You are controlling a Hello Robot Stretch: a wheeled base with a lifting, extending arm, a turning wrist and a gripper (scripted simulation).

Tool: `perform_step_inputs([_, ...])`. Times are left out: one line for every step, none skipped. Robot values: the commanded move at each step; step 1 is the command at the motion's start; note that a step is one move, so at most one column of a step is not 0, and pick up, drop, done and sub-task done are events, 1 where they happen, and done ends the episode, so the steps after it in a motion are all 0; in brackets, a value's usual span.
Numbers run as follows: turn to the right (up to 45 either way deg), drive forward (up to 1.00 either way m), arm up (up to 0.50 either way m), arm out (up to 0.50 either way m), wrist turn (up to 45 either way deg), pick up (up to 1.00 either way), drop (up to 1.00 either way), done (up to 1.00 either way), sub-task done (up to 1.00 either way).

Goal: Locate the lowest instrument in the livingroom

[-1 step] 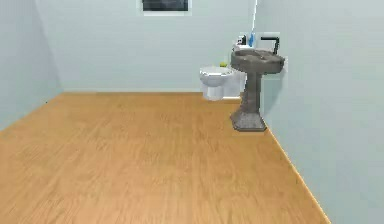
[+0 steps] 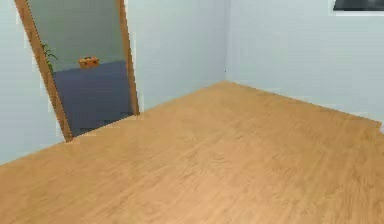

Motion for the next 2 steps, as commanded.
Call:
perform_step_inputs([-21.0,0.0,0.0,0.0,0.0,0.0,0.0,0.0,0.0])
perform_step_inputs([0.0,1.0,0.0,0.0,0.0,0.0,0.0,0.0,0.0])
